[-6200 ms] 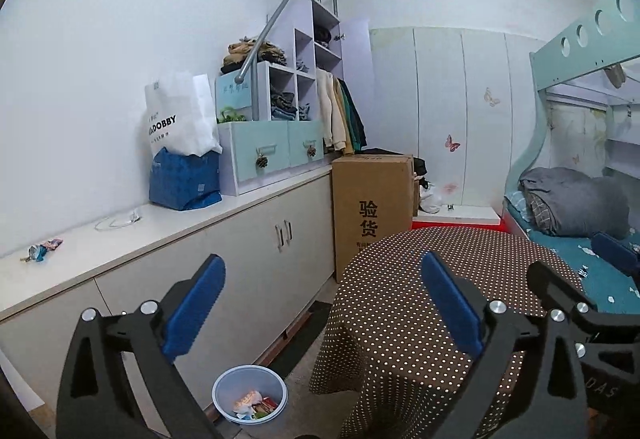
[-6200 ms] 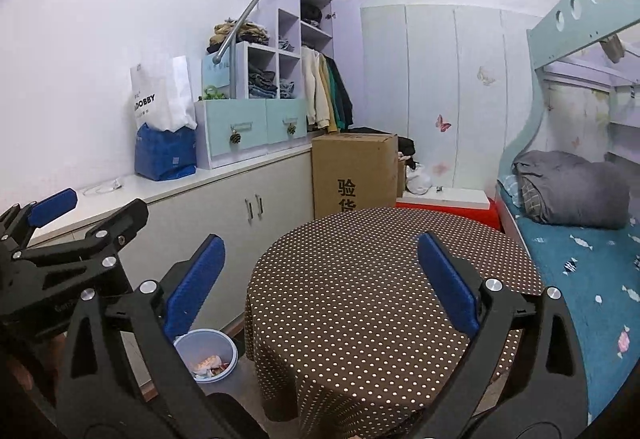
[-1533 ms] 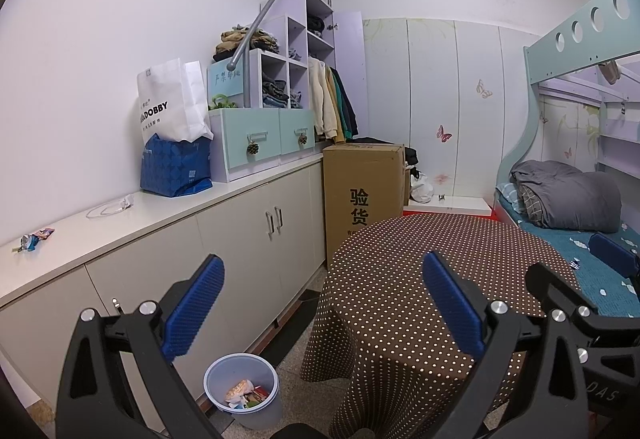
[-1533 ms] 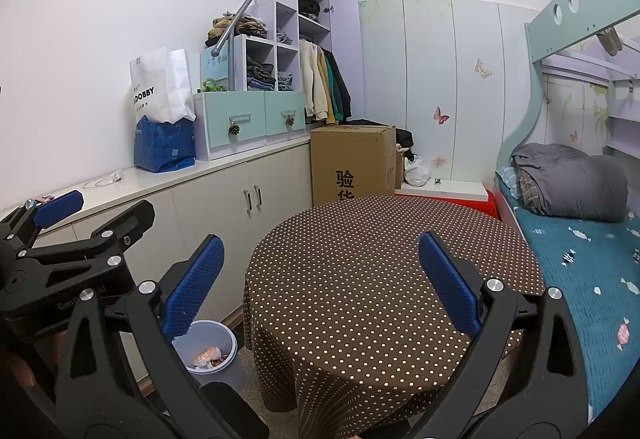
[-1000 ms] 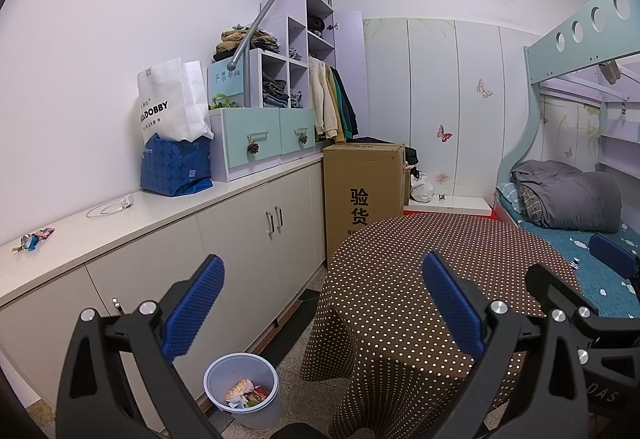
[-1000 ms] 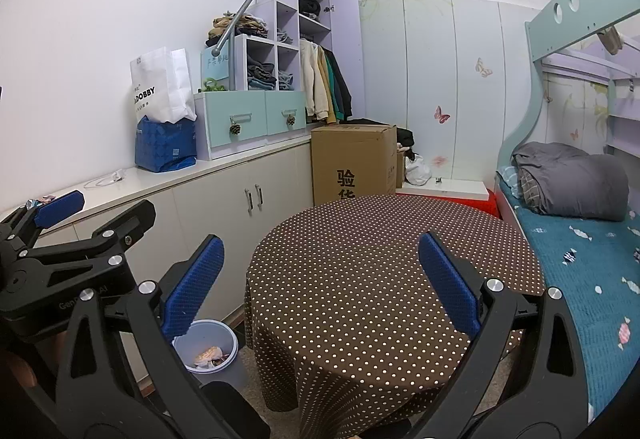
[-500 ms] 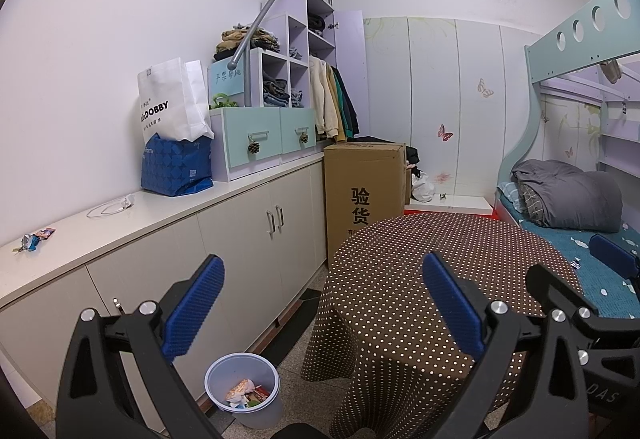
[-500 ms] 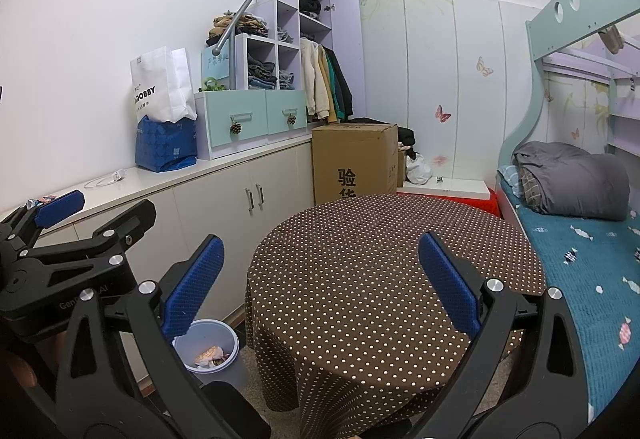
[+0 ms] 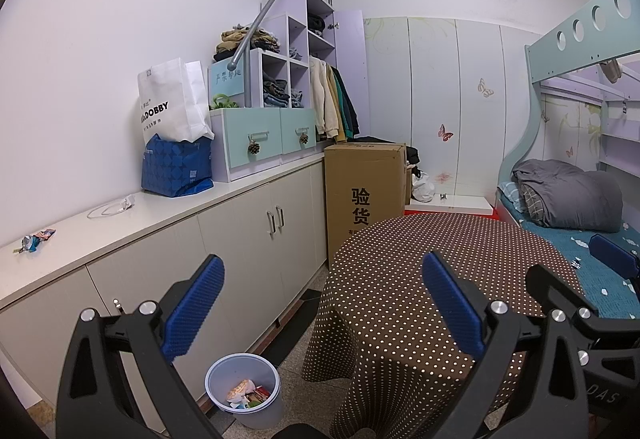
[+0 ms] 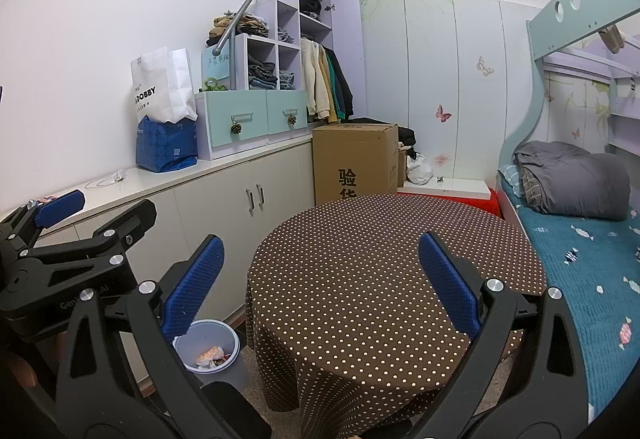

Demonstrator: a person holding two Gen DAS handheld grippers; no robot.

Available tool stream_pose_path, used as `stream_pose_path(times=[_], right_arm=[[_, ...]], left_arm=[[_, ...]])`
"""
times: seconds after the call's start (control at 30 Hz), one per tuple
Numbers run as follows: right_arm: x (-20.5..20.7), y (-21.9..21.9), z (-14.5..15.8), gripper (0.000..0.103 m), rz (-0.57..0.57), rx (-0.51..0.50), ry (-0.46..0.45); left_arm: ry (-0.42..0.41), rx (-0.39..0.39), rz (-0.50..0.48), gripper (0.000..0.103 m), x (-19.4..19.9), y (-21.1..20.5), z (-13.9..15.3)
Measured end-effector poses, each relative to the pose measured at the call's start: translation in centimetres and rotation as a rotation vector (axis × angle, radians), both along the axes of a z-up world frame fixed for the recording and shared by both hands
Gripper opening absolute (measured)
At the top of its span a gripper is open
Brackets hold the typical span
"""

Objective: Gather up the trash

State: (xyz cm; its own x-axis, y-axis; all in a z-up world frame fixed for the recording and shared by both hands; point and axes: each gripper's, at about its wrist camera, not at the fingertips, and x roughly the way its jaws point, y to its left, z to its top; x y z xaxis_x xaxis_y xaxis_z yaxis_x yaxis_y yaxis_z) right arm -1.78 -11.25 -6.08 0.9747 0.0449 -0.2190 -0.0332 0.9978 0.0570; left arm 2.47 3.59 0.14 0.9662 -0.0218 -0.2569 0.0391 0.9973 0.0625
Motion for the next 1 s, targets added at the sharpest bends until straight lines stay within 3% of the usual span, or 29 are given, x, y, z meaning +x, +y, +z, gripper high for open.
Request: stream_pose_path(times=[1.0], right_arm=[[0.1, 0.9, -0.5, 0.096, 0.001, 0.005, 0.01]], left_arm=[[0.009, -0.001, 0.0, 0.097, 0.1, 1.0, -1.0]])
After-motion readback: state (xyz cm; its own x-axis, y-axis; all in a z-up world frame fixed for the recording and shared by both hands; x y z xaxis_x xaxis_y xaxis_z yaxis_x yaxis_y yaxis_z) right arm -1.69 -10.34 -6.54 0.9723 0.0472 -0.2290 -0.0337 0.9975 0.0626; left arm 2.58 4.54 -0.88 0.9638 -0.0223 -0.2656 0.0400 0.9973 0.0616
